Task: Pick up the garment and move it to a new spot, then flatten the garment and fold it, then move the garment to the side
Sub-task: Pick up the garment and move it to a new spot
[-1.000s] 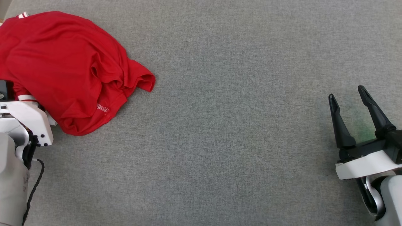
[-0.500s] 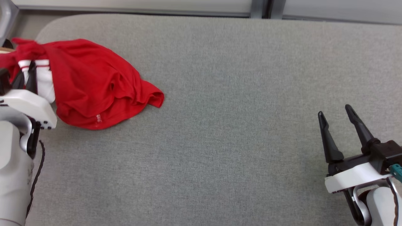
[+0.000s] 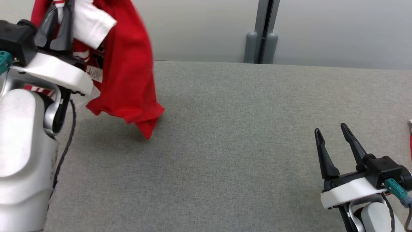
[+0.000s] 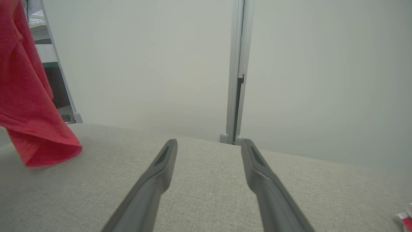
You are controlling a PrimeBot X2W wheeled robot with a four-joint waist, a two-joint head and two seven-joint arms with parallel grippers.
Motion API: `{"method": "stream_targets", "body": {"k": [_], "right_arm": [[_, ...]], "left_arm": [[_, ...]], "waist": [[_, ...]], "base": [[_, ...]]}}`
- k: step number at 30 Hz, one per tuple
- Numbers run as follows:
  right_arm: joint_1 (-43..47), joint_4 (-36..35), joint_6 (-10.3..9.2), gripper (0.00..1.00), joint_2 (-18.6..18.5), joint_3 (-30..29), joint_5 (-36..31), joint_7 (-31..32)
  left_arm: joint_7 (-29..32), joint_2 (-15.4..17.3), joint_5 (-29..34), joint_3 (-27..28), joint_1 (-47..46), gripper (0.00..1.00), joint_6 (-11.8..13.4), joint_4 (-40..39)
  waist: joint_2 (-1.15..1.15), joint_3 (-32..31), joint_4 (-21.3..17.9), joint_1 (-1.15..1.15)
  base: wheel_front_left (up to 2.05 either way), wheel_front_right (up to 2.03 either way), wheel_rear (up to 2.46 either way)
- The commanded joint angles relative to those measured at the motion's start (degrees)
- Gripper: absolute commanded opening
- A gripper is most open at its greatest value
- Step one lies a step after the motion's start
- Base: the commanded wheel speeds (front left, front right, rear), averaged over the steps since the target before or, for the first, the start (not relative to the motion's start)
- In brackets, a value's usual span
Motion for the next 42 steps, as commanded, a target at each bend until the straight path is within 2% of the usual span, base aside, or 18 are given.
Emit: {"method": "stream_targets", "body": {"k": [1,6,13,16,21,25,28,31,33,42], "right_arm": [[0.57,0.26,-0.02,1.0,0.24,-0.27,-0.02,-0.47],[0.59,0.76,-0.02,1.0,1.03,-1.24,-0.01,-0.8],[1.01,0.99,-0.02,1.0,0.76,-3.05,-0.16,-0.84],[1.04,0.37,-0.02,1.0,0.74,-3.95,-0.24,-0.86],[0.08,-0.77,-0.02,1.0,0.8,-4.22,-0.3,-0.87],[-1.03,-1.27,-0.02,1.0,0.88,-4.05,-0.19,-0.87],[-2.35,-1.56,-0.02,1.0,0.78,-3.94,0.07,-0.87],[-3.62,-1.9,-0.02,1.0,0.95,-3.88,0.1,-0.86],[-4.15,-2.02,-0.02,1.0,1.06,-3.75,0.22,-0.86],[-7.03,-1.15,-0.02,1.0,2.42,-2.92,0.77,-0.79]], "left_arm": [[1.74,-0.91,-0.65,-0.68,1.37,0.0,0.51,-3.77],[8.51,-3.16,-1.99,-3.03,3.27,0.0,1.16,-16.89],[17.45,-8.7,-4.84,-7.31,4.61,0.0,3.54,-32.3],[21.97,-11.35,-7.51,-10.11,5.73,0.0,4.04,-37.05],[27.18,-12.79,-9.65,-13.45,6.96,0.0,5.38,-40.96],[30.4,-13.52,-12.38,-12.42,9.42,0.0,8.75,-37.67],[31.9,-12.2,-12.48,-11.43,8.85,0.0,9.25,-33.1],[31.94,-9.82,-11.38,-11.18,7.04,0.0,7.66,-26.3],[31.88,-9.51,-11.43,-10.93,6.52,0.0,7.46,-23.88],[27.57,-5.24,-8.17,-9.22,-3.97,0.0,4.91,0.62]], "waist": [[0.0,-1.03,-0.89,0.0],[0.0,-1.86,-2.23,0.0],[0.0,-2.05,-4.26,0.0],[0.0,-1.76,-5.27,0.0],[0.0,-0.18,-7.38,0.0],[0.0,2.14,-9.58,0.0],[0.0,4.96,-11.47,0.0],[0.0,7.76,-13.63,0.0],[0.0,8.76,-14.44,0.0],[0.0,15.19,-20.31,0.0]], "base": [[0.0,0.0,0.0],[0.0,0.0,0.0],[0.0,0.0,0.0],[0.0,0.0,0.0],[0.0,0.0,0.0],[0.0,0.0,0.0],[0.0,0.0,0.0],[0.0,0.0,0.0],[0.0,0.0,0.0],[0.0,0.0,0.0]]}}
